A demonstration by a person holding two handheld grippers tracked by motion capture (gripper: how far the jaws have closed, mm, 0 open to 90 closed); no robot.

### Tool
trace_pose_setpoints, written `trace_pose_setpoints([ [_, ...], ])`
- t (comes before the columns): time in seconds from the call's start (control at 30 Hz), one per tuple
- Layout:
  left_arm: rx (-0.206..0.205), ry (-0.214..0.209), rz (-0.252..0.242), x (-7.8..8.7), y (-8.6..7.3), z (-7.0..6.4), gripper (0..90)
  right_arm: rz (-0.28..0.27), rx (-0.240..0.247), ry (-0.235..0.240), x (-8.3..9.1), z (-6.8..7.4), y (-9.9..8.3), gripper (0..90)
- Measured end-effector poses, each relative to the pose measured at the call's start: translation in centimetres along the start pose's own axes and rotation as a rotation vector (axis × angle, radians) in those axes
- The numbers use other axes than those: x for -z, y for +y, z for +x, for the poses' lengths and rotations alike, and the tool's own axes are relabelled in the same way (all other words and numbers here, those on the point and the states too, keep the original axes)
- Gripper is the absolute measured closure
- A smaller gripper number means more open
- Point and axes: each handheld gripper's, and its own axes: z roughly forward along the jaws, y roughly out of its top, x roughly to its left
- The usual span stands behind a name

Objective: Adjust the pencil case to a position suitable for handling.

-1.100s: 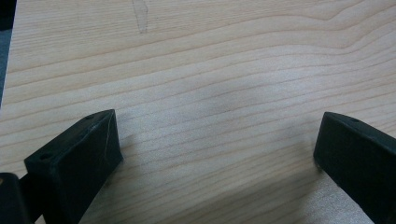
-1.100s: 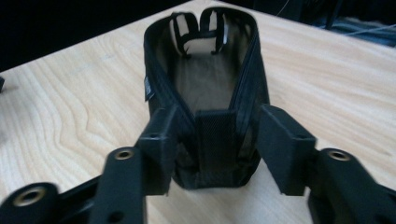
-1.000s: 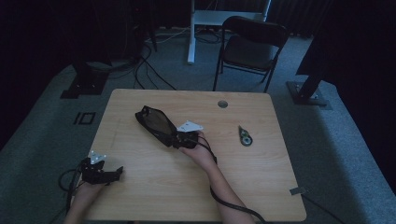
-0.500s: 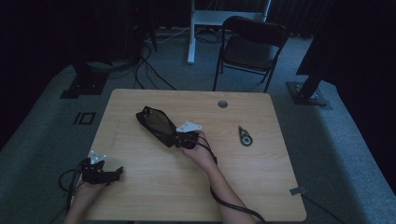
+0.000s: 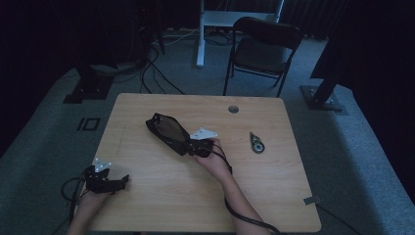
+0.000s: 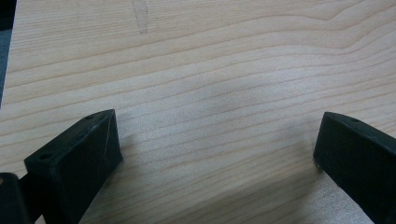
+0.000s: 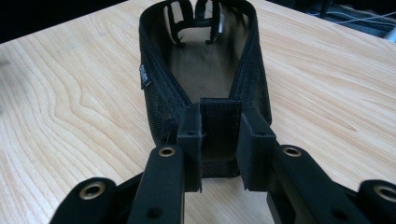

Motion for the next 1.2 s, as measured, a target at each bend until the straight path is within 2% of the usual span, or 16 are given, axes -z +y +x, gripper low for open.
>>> trace_pose_setpoints([
  [0.3, 0.000, 0.000, 0.000, 0.0, 0.0, 0.0, 0.7, -0.004, -0.026, -0.014, 1.1, -0.7, -0.9, 73.5],
  [0.9, 0.000, 0.000, 0.000, 0.0, 0.0, 0.0, 0.7, -0.010, -0.098, -0.116, 5.3, -4.0, -3.7, 73.5],
  [1.2, 0.000, 0.000, 0.000, 0.0, 0.0, 0.0, 0.7, -0.005, -0.124, -0.165, 7.3, -5.1, -4.8, 73.4],
])
